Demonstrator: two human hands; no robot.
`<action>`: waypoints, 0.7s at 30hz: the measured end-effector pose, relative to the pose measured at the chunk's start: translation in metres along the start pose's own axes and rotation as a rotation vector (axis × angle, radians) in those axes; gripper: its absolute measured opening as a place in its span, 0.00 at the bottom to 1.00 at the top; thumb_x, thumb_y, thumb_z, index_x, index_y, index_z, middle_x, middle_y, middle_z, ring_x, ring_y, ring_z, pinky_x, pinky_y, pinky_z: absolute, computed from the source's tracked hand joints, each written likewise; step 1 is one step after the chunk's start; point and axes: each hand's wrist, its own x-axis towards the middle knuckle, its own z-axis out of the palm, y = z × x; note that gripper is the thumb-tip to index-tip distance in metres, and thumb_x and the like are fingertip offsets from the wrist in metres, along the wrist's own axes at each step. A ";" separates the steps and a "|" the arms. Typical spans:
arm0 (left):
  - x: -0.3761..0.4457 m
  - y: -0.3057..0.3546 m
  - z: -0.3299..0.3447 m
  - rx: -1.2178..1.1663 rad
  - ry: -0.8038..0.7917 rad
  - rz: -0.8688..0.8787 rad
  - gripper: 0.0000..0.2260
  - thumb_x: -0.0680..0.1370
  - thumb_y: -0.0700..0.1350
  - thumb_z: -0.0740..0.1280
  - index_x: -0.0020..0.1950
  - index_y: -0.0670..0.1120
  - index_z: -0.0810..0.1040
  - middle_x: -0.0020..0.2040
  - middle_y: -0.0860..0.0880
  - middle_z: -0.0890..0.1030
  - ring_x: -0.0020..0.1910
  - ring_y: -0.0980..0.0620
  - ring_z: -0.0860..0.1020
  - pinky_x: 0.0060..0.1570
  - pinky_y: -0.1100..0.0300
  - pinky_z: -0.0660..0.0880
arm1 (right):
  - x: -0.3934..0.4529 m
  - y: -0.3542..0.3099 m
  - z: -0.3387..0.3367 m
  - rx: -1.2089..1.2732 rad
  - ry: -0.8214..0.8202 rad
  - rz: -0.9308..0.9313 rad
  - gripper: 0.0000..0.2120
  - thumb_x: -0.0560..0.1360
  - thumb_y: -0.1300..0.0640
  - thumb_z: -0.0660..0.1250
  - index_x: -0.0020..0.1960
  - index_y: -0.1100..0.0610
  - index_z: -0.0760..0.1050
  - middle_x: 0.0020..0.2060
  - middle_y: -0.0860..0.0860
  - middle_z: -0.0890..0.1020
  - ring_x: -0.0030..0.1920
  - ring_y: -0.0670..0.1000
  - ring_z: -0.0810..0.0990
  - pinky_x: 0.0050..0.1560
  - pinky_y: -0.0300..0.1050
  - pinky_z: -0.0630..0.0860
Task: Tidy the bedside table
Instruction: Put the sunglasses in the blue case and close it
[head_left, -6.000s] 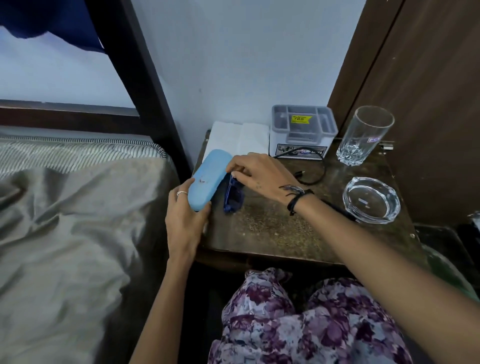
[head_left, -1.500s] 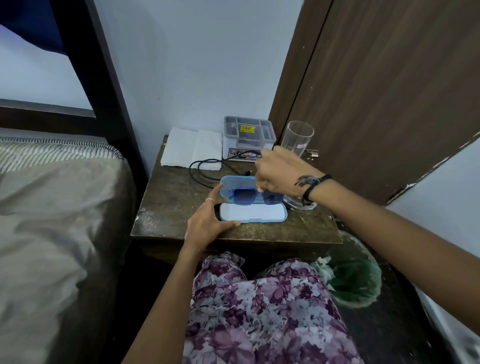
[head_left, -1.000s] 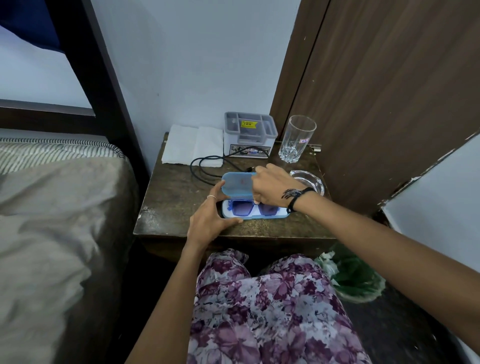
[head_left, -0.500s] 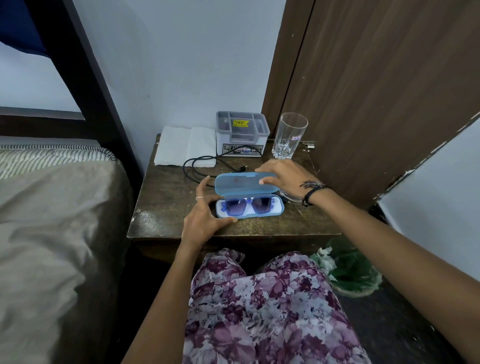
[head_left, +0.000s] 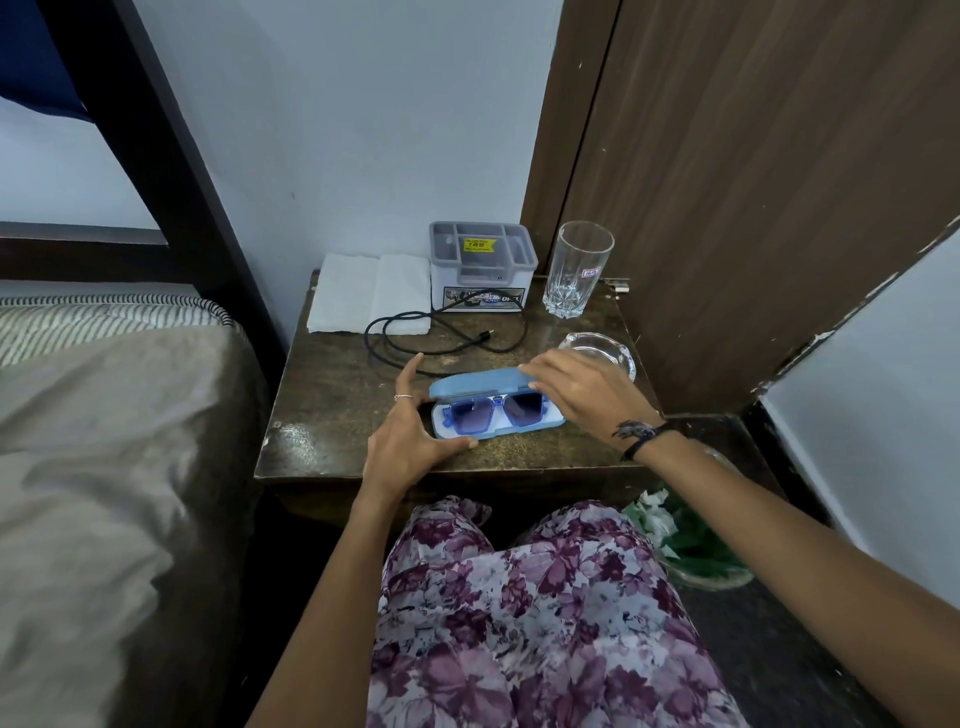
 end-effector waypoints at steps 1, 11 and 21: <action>0.000 0.000 0.000 0.001 0.001 0.001 0.50 0.62 0.54 0.78 0.73 0.60 0.47 0.59 0.59 0.78 0.59 0.53 0.77 0.48 0.57 0.69 | -0.006 -0.001 0.005 -0.032 0.030 -0.025 0.11 0.77 0.57 0.59 0.53 0.58 0.78 0.44 0.51 0.82 0.42 0.51 0.81 0.33 0.45 0.79; 0.002 -0.001 0.001 0.022 -0.005 0.010 0.51 0.62 0.53 0.78 0.74 0.59 0.46 0.51 0.63 0.76 0.58 0.54 0.78 0.51 0.54 0.71 | -0.024 -0.009 0.022 -0.043 0.131 -0.084 0.15 0.76 0.54 0.63 0.57 0.61 0.78 0.50 0.53 0.84 0.49 0.50 0.83 0.55 0.44 0.79; 0.002 0.000 -0.001 -0.022 -0.058 -0.001 0.52 0.57 0.61 0.73 0.73 0.62 0.45 0.52 0.59 0.77 0.55 0.52 0.79 0.47 0.55 0.72 | -0.002 0.004 0.016 -0.014 0.067 -0.138 0.14 0.74 0.56 0.62 0.55 0.60 0.79 0.48 0.52 0.85 0.46 0.49 0.84 0.44 0.43 0.82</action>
